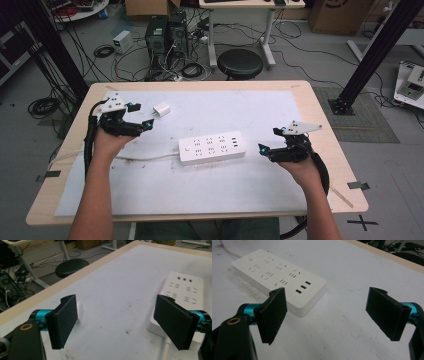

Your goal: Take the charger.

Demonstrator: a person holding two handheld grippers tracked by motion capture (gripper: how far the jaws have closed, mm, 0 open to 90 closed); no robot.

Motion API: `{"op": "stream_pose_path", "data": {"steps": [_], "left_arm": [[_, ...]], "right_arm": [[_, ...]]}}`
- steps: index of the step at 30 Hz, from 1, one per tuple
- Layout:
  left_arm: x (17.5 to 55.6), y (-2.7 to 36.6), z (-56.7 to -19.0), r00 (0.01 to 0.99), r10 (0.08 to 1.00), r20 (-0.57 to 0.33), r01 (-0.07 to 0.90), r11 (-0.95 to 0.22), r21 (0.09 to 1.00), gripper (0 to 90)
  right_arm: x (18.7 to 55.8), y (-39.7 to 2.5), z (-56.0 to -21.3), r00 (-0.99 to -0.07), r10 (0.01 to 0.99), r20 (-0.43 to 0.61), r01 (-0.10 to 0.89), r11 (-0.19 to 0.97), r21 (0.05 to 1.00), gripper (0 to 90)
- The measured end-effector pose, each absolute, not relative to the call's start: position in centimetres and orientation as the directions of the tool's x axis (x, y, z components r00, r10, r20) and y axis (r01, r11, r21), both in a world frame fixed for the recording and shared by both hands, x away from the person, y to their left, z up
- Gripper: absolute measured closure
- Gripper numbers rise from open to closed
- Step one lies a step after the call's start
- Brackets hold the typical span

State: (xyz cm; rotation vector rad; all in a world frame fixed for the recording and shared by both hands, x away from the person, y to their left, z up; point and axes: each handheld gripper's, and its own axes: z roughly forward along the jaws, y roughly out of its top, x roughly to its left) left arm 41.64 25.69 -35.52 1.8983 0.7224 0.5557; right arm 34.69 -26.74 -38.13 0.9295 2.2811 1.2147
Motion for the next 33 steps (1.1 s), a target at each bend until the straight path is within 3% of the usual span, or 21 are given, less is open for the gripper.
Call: {"op": "stream_pose_path", "data": {"steps": [9,16,33], "left_arm": [[48.4,24.1,-36.5,0.708,0.705,0.043,0.323,-0.376,0.868,19.3],[52.3,24.0,-39.8,0.679,0.734,0.017,0.414,-0.402,0.817,19.3],[54.9,24.4,-44.1,0.642,0.766,-0.023,0.470,-0.371,0.801,19.3]], "right_arm": [[34.3,-26.7,-38.2,-0.704,0.709,-0.037,0.376,0.417,0.827,17.5],[34.0,-26.3,-38.2,-0.709,0.703,-0.049,0.381,0.441,0.813,17.6],[34.0,-25.4,-38.1,-0.700,0.713,-0.038,0.400,0.436,0.806,17.6]]}}
